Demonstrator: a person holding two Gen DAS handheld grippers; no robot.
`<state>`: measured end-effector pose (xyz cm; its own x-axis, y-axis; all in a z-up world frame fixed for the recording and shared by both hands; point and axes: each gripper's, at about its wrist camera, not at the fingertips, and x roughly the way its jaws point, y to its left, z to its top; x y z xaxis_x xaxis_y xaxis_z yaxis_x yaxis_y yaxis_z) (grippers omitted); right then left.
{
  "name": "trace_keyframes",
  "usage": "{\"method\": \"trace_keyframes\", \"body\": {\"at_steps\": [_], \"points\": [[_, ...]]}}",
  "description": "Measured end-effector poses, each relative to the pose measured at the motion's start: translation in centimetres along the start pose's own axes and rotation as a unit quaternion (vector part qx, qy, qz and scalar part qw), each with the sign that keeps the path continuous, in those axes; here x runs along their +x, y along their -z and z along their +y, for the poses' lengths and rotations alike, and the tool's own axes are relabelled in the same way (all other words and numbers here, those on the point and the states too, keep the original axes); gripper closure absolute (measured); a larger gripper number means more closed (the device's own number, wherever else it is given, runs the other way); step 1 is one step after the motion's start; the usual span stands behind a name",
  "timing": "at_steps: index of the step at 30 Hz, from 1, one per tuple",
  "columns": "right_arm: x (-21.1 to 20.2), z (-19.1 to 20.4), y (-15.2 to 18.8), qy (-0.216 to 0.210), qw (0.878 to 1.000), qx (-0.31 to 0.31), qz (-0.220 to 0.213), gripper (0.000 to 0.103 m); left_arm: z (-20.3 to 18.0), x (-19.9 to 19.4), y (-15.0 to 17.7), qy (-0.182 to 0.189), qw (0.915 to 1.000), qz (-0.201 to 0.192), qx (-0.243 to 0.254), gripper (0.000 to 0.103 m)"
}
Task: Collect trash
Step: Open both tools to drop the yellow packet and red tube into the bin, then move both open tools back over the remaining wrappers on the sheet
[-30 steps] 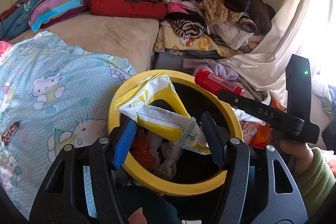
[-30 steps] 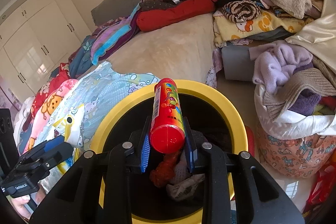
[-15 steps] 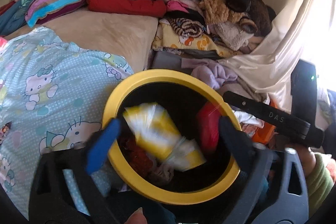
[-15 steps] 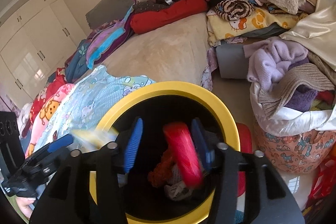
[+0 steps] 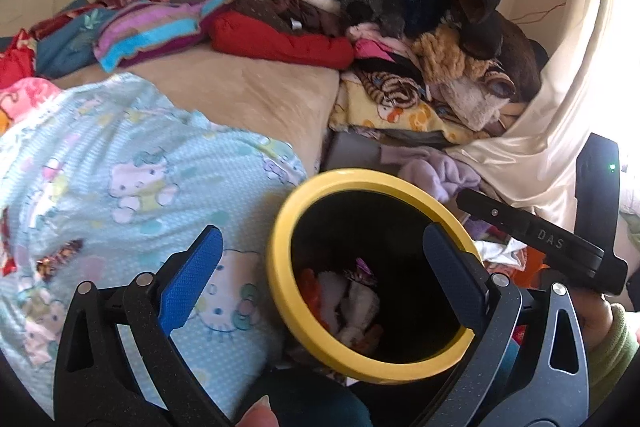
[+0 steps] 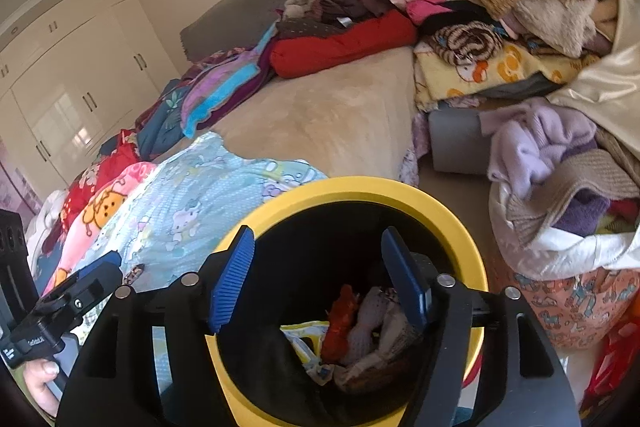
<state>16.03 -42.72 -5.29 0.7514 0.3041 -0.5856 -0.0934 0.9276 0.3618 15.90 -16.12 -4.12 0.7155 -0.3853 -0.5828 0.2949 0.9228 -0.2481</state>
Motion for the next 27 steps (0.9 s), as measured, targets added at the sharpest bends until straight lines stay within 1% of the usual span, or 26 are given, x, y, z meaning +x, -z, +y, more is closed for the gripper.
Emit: {"method": "trace_keyframes", "body": {"at_steps": [6, 10, 15, 18, 24, 27], "points": [[0.0, 2.6, -0.2, -0.014, 1.0, -0.026, -0.004, 0.036, 1.3, -1.5, -0.4, -0.021, 0.9996, -0.021, -0.003, 0.011], [0.1, 4.5, -0.1, -0.023, 0.999, -0.044, -0.005, 0.032, 2.8, -2.7, -0.6, -0.041, 0.9986, -0.034, -0.007, 0.011], [0.4, 7.0, 0.4, -0.032, 0.998, -0.061, -0.007, 0.031, 4.9, -3.9, -0.6, -0.064, 0.9965, -0.048, -0.022, 0.011], [0.7, 8.6, 0.7, -0.04, 0.997, -0.072, -0.006, 0.03, 6.3, -4.7, -0.7, -0.079, 0.9948, -0.057, -0.031, 0.011], [1.3, 11.9, 1.6, -0.056, 0.995, -0.082, -0.01, 0.024, 8.9, -6.3, -0.5, -0.106, 0.9907, -0.073, -0.045, 0.011], [2.2, 13.6, 2.0, -0.067, 0.994, -0.087, -0.002, 0.021, 10.9, -7.0, -0.4, -0.124, 0.9874, -0.078, -0.06, 0.011]]}}
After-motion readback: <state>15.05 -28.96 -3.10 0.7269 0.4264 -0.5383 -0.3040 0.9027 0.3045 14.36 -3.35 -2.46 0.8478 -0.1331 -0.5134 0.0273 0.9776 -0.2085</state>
